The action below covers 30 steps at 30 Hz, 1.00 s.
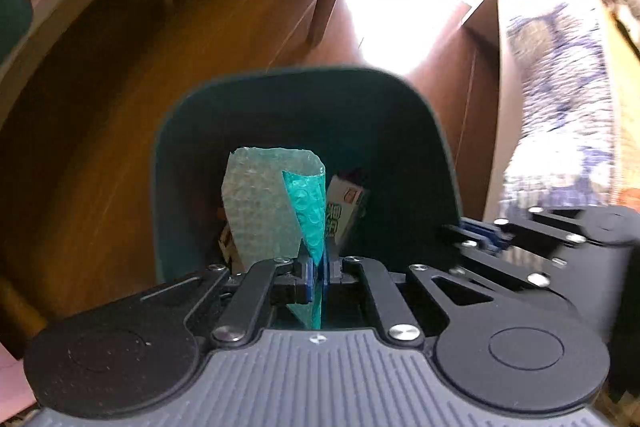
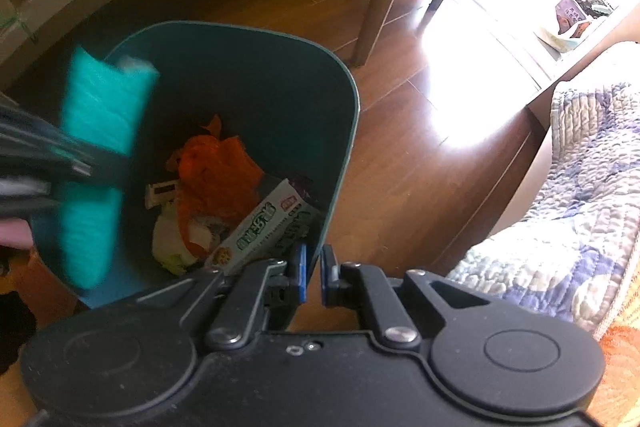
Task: Collect trash
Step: 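Lift the teal bubble wrap with the left tool over the bin, then open the left tool to drop the bubble wrap into the bin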
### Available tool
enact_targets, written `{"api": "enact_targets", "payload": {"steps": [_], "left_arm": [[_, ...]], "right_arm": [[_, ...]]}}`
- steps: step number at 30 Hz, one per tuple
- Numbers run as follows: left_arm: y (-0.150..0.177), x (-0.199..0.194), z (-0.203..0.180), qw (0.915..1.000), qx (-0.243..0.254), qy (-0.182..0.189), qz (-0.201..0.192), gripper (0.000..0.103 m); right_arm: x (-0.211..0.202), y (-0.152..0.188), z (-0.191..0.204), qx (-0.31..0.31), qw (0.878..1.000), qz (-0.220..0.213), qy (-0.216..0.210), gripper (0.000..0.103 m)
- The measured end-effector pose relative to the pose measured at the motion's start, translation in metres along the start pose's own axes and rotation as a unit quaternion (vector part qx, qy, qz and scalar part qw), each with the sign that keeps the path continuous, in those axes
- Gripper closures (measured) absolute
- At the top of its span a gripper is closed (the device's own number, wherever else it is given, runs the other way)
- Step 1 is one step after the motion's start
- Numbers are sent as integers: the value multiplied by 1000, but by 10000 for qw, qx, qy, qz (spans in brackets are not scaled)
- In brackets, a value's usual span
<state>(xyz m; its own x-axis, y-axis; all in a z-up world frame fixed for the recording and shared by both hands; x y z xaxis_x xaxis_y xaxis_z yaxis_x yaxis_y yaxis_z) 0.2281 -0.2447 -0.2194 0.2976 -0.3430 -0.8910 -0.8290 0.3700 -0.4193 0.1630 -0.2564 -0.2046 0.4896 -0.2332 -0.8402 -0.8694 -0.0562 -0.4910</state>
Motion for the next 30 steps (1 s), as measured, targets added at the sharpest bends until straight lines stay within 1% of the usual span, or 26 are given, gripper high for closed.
{"api": "enact_targets", "payload": {"steps": [2, 5, 9, 12, 14, 16, 17, 19, 24, 25, 26, 27, 30], "left_arm": [[2, 17, 2, 9999, -90, -53, 119, 99], [2, 33, 6, 9995, -112, -189, 207, 99], [6, 45, 6, 9992, -135, -295, 237, 99], [7, 49, 10, 9990, -111, -357, 229, 99], [10, 57, 9, 9988, -140, -381, 286, 99], [15, 66, 7, 9982, -59, -469, 357, 99], [15, 64, 12, 9978, -17, -520, 401, 99], [18, 75, 15, 9969, -39, -566, 539, 99], [29, 103, 15, 9944, -62, -633, 846, 99], [30, 108, 14, 9937, -67, -642, 913, 99], [33, 113, 12, 9931, -79, -633, 980, 99], [34, 113, 14, 9931, -66, -638, 985, 99], [35, 113, 17, 9933, -123, -566, 997, 98]], "right_arm": [[0, -8, 8, 21, 10000, -35, -37, 98], [-3, -18, 16, 27, 9999, -59, -78, 98], [-1, -32, 33, -63, 9998, -117, -156, 98], [0, -39, 46, -37, 9995, -129, -294, 98], [2, -44, 55, 16, 9992, -94, -395, 98], [7, -45, 66, 23, 9989, -37, -471, 98], [7, -44, 67, 44, 9987, -10, -498, 98], [14, -44, 74, 100, 9985, 72, -527, 98], [21, -47, 81, 123, 9985, 131, -524, 98], [13, -39, 72, 142, 9984, 132, -536, 98], [13, -41, 73, 136, 9983, 144, -539, 98], [12, -34, 63, 135, 9983, 152, -543, 98], [9, -28, 52, 204, 9982, 172, -533, 98]]}}
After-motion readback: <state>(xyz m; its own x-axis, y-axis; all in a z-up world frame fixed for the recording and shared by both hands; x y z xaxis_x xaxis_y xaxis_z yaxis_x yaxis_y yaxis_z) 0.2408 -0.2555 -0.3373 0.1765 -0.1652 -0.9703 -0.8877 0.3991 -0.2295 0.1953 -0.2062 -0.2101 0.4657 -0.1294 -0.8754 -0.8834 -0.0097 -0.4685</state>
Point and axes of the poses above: each gripper's, at about its wrist camera, not at the fingertips, and x roughly the way its jaws point, z to its left, y to its underside, the point moved 2 cm from there along x, roughly the way its jaws point, and after that the axes turned 14 degrees about -z, right-handed, at the moved point
